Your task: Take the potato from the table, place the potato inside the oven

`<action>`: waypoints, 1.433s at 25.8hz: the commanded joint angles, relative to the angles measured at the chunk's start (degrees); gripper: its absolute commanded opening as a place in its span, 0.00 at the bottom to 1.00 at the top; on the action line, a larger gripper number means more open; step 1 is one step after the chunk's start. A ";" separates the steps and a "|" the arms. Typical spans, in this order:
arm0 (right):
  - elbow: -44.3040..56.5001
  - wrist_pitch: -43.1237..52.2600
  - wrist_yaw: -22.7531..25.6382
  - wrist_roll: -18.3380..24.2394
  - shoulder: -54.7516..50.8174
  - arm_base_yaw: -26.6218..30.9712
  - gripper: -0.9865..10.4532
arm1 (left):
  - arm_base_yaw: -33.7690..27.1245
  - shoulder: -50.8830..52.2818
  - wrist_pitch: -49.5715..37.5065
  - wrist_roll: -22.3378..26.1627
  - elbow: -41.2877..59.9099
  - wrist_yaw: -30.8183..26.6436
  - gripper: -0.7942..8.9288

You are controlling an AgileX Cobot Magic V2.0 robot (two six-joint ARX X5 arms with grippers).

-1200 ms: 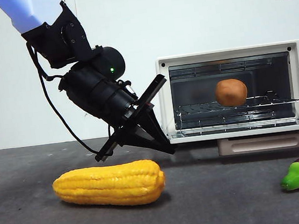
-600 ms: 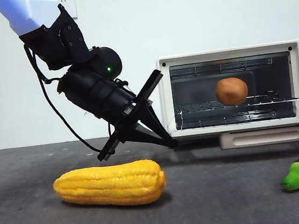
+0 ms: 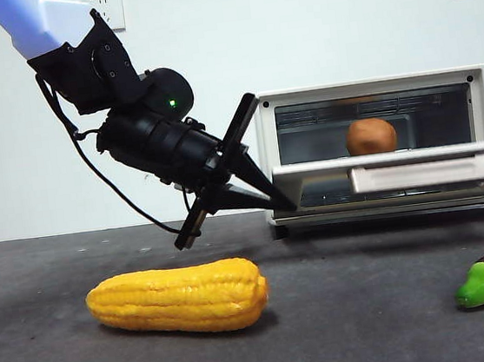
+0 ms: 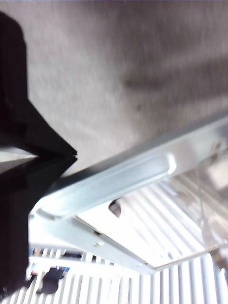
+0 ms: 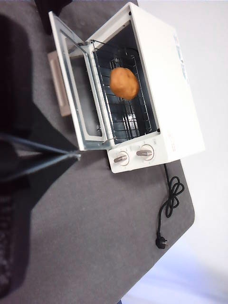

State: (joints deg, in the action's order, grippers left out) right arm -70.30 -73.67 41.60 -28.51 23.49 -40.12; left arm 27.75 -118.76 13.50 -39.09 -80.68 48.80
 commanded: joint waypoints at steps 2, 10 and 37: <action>-0.15 0.39 -0.26 -0.04 -0.15 -0.04 0.08 | 0.13 -0.50 -2.16 -1.51 -1.57 1.88 0.08; -0.15 0.42 -0.26 -0.31 -0.15 -0.04 0.08 | 0.02 -0.50 -2.40 -2.58 -6.62 2.40 0.08; -0.15 -1.07 -0.20 -3.41 -0.13 -0.04 0.09 | -1.57 -0.37 -0.68 -2.36 -17.99 1.22 0.08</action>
State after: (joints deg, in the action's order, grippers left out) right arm -70.30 -74.70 41.52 -30.28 23.49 -40.12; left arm 26.17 -118.76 12.82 -42.04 -98.63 49.23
